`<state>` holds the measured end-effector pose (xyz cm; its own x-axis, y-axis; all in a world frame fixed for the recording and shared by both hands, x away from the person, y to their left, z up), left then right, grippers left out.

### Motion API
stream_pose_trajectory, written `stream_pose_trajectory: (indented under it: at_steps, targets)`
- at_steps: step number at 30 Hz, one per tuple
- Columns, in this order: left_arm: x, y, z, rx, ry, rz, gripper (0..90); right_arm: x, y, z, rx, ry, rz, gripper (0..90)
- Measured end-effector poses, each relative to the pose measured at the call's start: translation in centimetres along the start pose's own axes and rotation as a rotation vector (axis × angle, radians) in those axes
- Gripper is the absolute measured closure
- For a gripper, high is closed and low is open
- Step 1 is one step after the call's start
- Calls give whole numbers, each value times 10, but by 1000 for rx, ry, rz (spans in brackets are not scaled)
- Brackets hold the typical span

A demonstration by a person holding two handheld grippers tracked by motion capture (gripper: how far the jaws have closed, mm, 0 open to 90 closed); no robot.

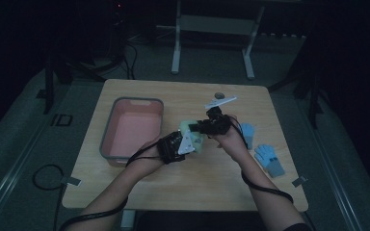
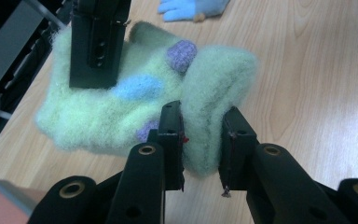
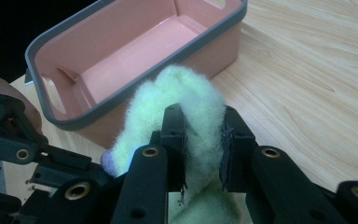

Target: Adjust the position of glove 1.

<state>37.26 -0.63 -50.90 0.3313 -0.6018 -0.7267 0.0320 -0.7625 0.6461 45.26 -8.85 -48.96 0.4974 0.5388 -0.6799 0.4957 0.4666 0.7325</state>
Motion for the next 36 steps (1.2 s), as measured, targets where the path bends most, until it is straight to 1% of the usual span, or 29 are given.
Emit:
stream_pose_trajectory:
  at_steps: [2,5,11,20,26,30,32,34,36]
  targets:
    - [-8,-4,-4,-6,9,-5,741,3,8,-6,-12,5,6,749]
    - [-15,-10,-7,-12,19,-18,741,7,17,-14,-30,8,7,749]
    - [-28,-23,-13,-29,33,-29,741,17,32,-30,-56,19,9,749]
    - [-50,-45,-20,-49,55,-45,742,33,53,-53,-83,51,11,750]
    - [-64,-64,-24,-66,64,-65,741,45,66,-73,-96,73,15,750]
    - [-72,-79,-25,-73,74,-91,741,57,70,-84,-99,92,7,749]
    - [-75,-86,-26,-80,71,-103,741,63,72,-91,-100,101,2,749]
    - [-78,-95,-28,-91,69,-122,742,70,74,-97,-99,109,-1,749]
    - [-80,-103,-29,-92,72,-145,741,77,76,-103,-102,117,-8,750]
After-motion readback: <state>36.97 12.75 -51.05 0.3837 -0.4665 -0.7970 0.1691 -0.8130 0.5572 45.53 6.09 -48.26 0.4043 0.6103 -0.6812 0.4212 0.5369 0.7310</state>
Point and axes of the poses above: each handheld gripper's, and its own axes: x roughly forward along the jaws, y roughly out of its top, z roughly to its right, the point moved 8 cm from there along x, roughly forward along the jaws, and after that the axes turned 13 degrees about -y, right-handed, at the moved point
